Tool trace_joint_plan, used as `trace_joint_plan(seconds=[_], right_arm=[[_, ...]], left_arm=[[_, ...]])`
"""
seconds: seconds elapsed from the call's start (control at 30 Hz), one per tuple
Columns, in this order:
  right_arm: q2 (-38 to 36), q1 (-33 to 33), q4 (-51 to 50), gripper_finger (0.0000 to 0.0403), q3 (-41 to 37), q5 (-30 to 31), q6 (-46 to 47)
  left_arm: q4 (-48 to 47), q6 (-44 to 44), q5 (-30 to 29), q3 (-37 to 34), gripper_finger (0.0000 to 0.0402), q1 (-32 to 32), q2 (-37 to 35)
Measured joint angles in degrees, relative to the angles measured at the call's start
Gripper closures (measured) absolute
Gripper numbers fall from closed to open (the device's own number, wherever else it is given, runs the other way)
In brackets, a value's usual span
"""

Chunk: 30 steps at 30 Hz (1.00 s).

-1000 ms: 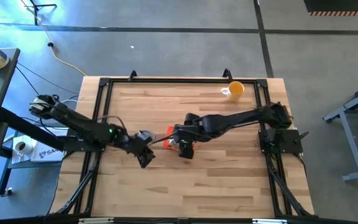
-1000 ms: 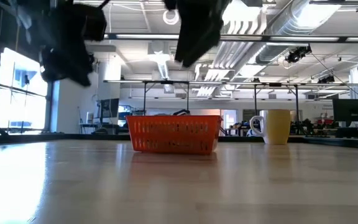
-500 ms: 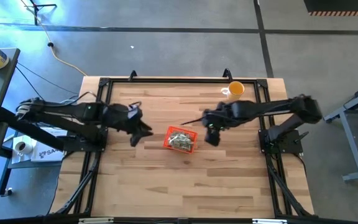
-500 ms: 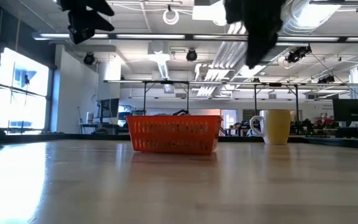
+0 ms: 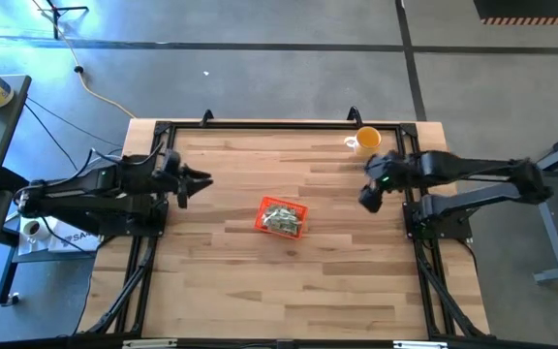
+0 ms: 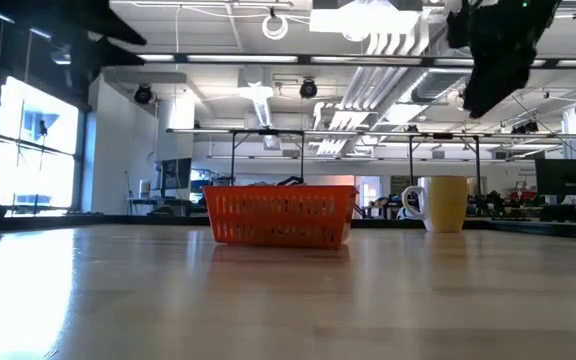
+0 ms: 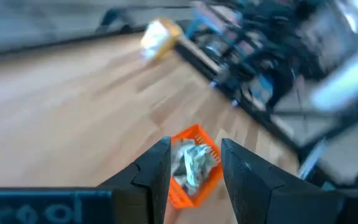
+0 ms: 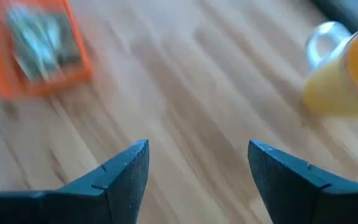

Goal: Pick and place Stevia / Truvia into bins
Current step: Return to Home Position

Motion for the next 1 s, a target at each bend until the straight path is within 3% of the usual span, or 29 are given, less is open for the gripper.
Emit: trace_joint_plan(seconds=[0.07,0.1,0.17,0.3,0.43,0.53,0.73,0.87,1.0], right_arm=[[-3.57,0.25,3.89,0.0139,-0.51,0.89,0.65],[-5.3,0.66,9.59,0.0139,-1.5,0.91,-1.39],[-9.31,0.75,22.24,0.0139,-4.86,-0.83,-7.4],[-17.99,-3.86,40.31,0.0139,-15.81,-11.27,-8.38],[-25.64,-9.27,56.35,0.0139,-30.21,-24.94,-1.98],[-30.49,-12.43,66.81,0.0139,-37.65,-31.42,2.11],[-39.13,-15.76,69.91,0.0139,-44.78,-33.13,5.75],[-43.18,-15.89,69.75,0.0139,-46.51,-33.2,5.45],[-45.29,-15.89,67.01,0.0139,-47.84,-32.97,4.19]], left_arm=[[-2.56,-7.05,-2.62,-1.25,0.0227,0.1,-2.59],[-1.04,-5.97,-2.85,-2.43,0.0227,-0.03,-3.49],[8.05,1.72,2.43,-5.12,0.0227,-0.8,-4.98],[21.5,10.86,11.08,-11.16,0.0227,-0.14,-8.4],[23.93,10.45,13.01,-16.31,0.0227,-0.29,-12.2],[23.86,10.37,12.93,-18.27,0.0227,-0.27,-15.19],[17.92,8.66,14.15,-21.67,0.0227,-0.29,-22.88],[16.56,7.87,18.88,-22.58,0.0227,-0.29,-22.47],[16.37,8.37,18.8,-23.9,0.0227,-0.29,-22.65]])
